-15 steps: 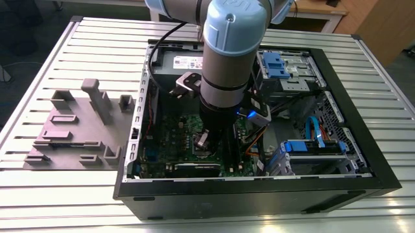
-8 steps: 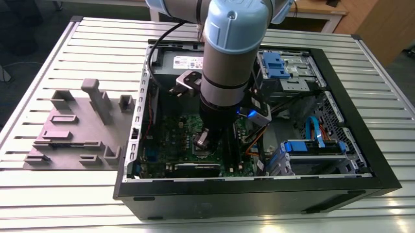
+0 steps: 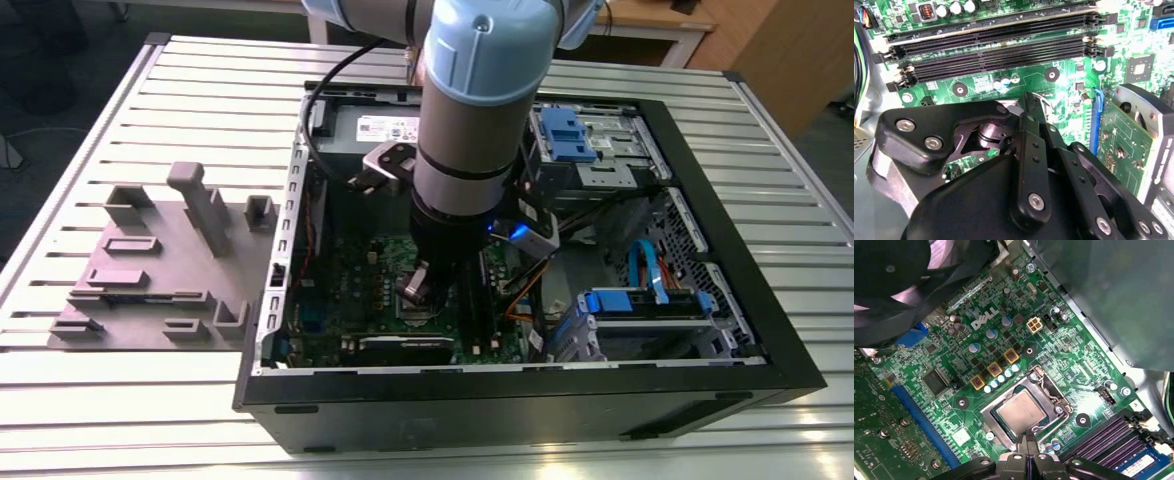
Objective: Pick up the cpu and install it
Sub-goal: 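Install the first cpu locking lever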
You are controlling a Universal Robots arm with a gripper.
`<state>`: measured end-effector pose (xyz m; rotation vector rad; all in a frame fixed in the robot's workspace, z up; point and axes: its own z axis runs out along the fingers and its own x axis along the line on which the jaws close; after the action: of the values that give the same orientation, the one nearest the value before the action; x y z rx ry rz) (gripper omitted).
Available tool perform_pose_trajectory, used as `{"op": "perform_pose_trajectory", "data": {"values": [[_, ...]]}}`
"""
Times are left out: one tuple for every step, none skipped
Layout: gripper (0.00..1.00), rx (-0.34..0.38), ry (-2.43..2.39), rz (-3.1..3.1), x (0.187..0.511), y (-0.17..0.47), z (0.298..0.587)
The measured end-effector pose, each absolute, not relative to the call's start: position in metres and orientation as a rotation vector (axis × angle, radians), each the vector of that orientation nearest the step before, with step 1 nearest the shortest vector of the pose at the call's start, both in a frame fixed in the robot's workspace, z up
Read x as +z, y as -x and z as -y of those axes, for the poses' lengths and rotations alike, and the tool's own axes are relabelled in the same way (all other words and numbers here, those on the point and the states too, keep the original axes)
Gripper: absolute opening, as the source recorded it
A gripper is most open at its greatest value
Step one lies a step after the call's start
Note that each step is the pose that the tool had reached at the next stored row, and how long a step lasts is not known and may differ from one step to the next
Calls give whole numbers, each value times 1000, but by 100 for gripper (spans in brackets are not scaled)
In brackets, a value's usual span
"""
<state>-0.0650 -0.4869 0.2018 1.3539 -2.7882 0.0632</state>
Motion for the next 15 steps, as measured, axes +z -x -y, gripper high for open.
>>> {"op": "perform_pose_trajectory", "data": {"values": [[10,62,-1352,2788,202,65,487],[10,62,-1352,2788,202,65,487],[10,62,-1351,2788,202,65,487],[10,62,-1351,2788,202,65,487],[10,62,-1351,2788,202,65,487],[10,62,-1351,2788,202,65,487],[10,61,-1351,2788,202,65,487],[10,56,-1351,2789,202,65,487],[10,49,-1351,2791,202,64,487],[10,42,-1352,2793,202,64,487],[10,35,-1352,2795,202,64,487],[10,28,-1352,2797,202,63,487],[10,22,-1352,2799,202,63,487],[10,16,-1352,2800,202,63,487],[10,9,-1353,2802,202,63,487]]}}
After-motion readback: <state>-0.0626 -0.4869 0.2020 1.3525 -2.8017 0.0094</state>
